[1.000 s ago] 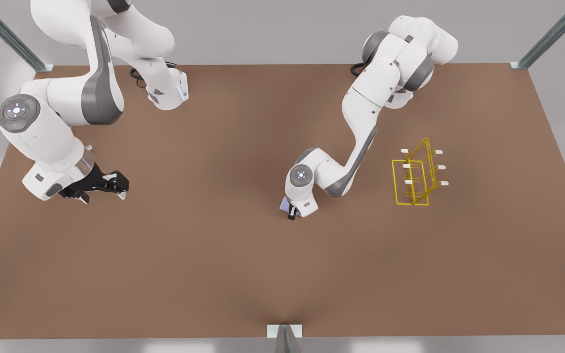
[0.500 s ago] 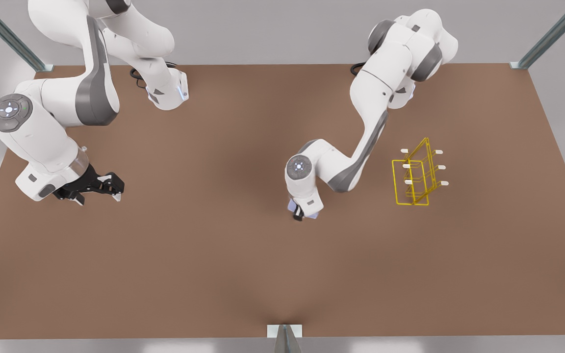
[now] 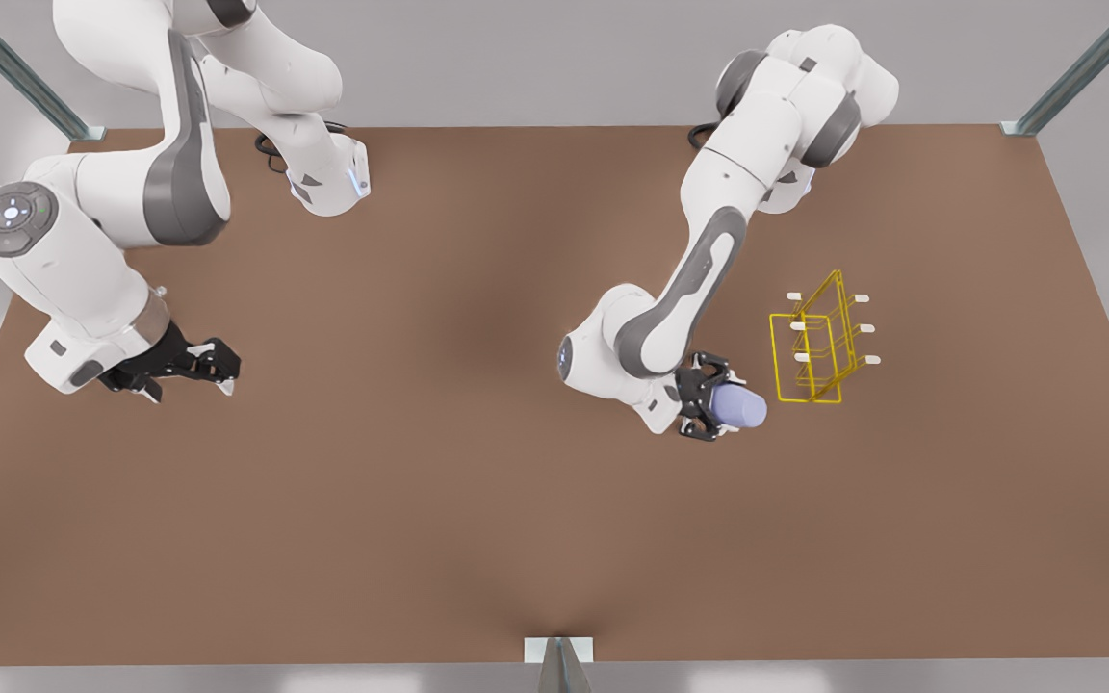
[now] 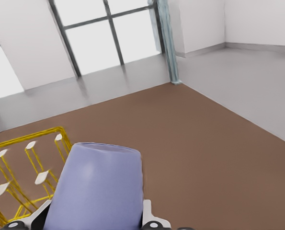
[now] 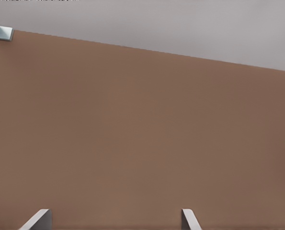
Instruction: Place the cup on the cup holder
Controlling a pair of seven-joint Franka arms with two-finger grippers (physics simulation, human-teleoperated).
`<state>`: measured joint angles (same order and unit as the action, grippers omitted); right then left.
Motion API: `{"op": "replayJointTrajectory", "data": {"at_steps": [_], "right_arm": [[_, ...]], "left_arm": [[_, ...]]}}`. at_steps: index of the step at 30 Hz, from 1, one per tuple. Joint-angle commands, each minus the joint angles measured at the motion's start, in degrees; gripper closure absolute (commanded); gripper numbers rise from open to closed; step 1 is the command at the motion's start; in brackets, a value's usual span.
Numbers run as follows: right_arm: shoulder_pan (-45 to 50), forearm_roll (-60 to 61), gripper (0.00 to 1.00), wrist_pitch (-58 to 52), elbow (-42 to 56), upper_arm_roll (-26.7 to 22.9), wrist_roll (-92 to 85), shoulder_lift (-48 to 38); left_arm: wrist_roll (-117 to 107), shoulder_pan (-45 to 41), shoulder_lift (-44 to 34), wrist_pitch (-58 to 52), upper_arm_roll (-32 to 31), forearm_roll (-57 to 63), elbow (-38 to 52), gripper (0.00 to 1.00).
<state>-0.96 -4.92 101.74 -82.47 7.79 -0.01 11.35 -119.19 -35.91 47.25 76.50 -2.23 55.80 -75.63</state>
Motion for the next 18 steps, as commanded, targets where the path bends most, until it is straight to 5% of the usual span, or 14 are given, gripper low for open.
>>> {"op": "replayJointTrajectory", "data": {"at_steps": [1,11,18], "right_arm": [[-0.53,0.08,0.00,-0.14,0.03,0.03,-0.52,-0.10],[-0.53,0.17,0.00,-0.05,0.12,0.03,-0.52,-0.02],[-0.62,1.22,0.00,-0.14,0.12,0.03,-0.43,-0.19]], "left_arm": [[-5.96,0.32,1.79,-10.14,1.36,8.88,-0.22,0.26],[-14.83,1.81,0.12,-13.66,4.17,15.13,-7.07,0.26],[-22.04,1.02,-0.58,-15.68,2.94,7.13,-9.71,0.26]]}}
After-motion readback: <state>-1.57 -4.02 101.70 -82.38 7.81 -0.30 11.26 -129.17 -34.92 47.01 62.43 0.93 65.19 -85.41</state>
